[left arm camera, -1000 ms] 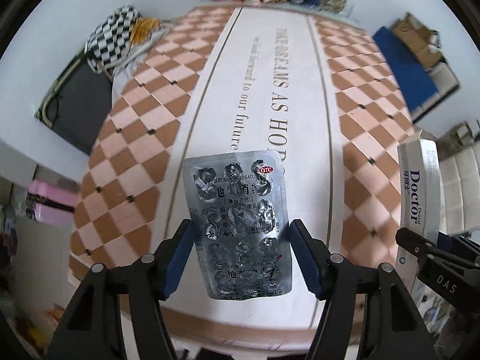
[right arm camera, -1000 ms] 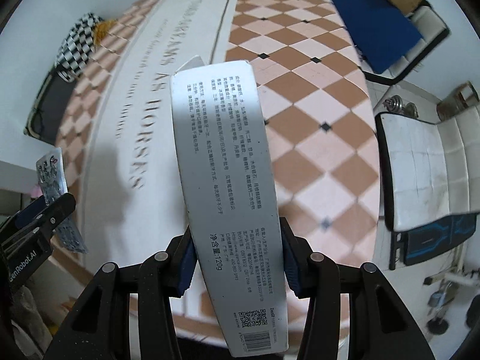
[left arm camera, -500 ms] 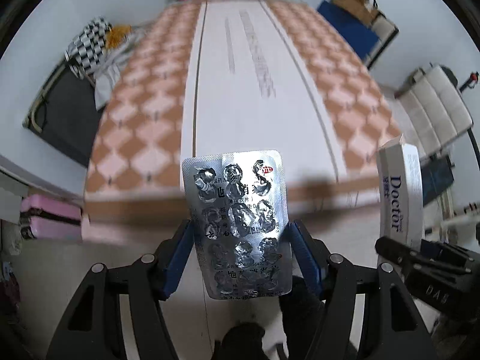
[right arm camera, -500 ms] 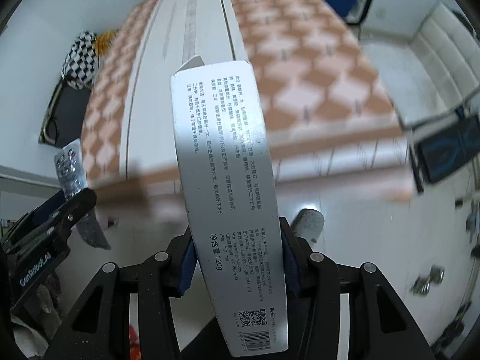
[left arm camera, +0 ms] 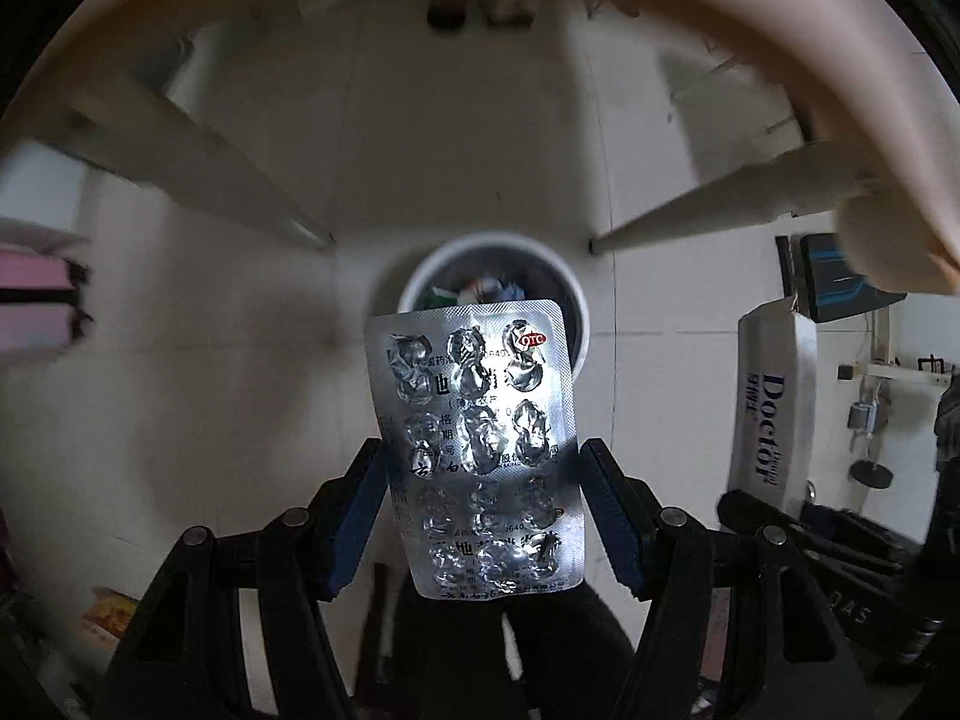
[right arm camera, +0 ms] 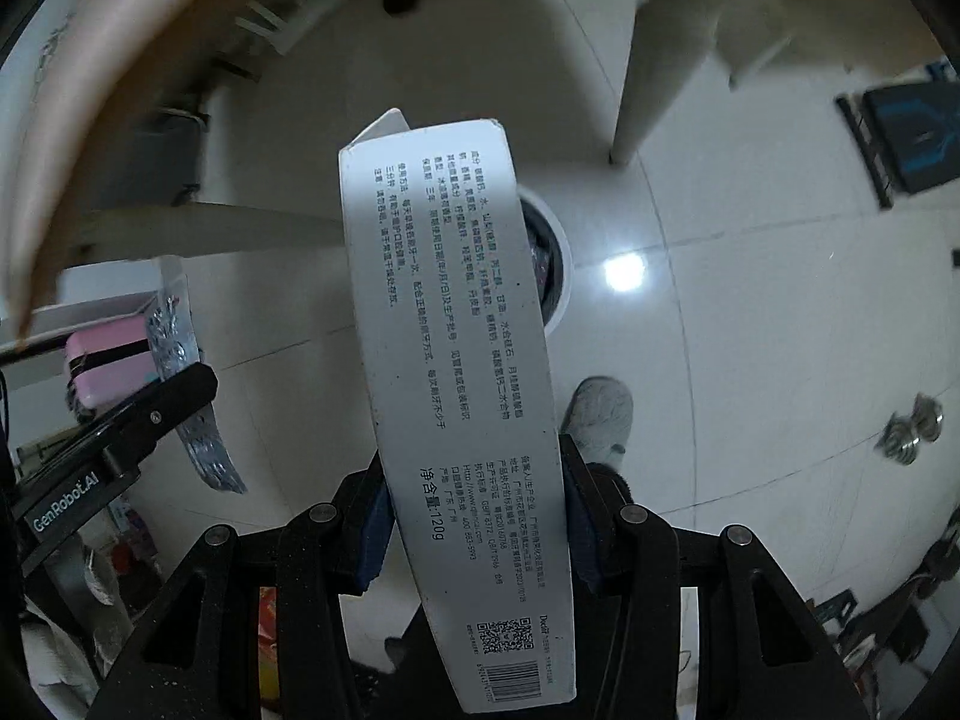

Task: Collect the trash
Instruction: 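Carry the blister pack and toothpaste box over the trash bin and release both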

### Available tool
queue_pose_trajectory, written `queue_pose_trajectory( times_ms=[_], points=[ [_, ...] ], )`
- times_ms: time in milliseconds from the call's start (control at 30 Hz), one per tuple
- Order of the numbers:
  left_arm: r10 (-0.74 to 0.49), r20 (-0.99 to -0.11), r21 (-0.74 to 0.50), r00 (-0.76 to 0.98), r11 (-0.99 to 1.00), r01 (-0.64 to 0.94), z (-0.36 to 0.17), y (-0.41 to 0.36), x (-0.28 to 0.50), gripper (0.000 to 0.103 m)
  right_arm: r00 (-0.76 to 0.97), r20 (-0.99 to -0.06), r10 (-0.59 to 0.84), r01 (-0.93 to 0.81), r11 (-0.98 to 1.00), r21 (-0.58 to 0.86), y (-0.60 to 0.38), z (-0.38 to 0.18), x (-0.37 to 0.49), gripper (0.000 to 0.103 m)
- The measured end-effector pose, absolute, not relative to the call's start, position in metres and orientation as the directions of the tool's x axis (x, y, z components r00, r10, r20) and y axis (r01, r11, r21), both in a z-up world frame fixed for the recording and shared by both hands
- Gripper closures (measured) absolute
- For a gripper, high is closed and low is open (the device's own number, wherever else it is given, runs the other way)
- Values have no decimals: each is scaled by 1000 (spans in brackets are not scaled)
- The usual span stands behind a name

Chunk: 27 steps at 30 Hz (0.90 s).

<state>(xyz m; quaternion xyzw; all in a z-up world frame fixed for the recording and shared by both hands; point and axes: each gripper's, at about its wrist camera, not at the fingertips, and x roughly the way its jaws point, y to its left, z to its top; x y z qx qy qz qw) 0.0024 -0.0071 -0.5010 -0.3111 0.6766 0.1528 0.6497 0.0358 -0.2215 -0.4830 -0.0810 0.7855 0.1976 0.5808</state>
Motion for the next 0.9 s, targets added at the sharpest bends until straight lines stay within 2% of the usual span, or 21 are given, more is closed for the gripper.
queue_pose_trajectory(
  times_ms=[133,300,433,567,633,667,700,733,800,900],
  points=[
    [-297,-955,-231,8,726,-648,-590,2,25,40,-373,-923,93,-316,923,220,-219,-578,44,52],
    [-330,-944,-233,-27,719,-655,-666,10,47,40,-408,-910,78,-318,922,222,-205,-663,58,52],
    [-361,-932,-245,-41,707,-664,-708,14,49,39,-431,-900,63,-328,919,221,-197,-711,65,52],
    [-396,-917,-258,-44,674,-692,-723,22,45,38,-426,-904,34,-344,918,196,-182,-732,73,51],
    [-390,-920,-258,-35,673,-694,-717,25,41,22,-422,-907,15,-362,914,184,-178,-736,75,50],
    [-387,-921,-259,-32,673,-693,-715,28,38,9,-424,-905,22,-357,914,190,-179,-736,73,49],
    [-382,-924,-258,-30,677,-689,-710,27,37,4,-424,-905,27,-360,912,196,-178,-733,72,38],
    [-372,-928,-251,-31,685,-684,-703,25,36,4,-417,-908,28,-367,909,197,-177,-729,70,23],
    [-336,-941,-221,-41,702,-677,-693,25,32,4,-394,-919,27,-389,901,193,-182,-710,70,11],
    [-271,-962,-173,-44,722,-670,-663,20,25,4,-365,-931,18,-411,894,178,-183,-682,70,6]
  ],
)
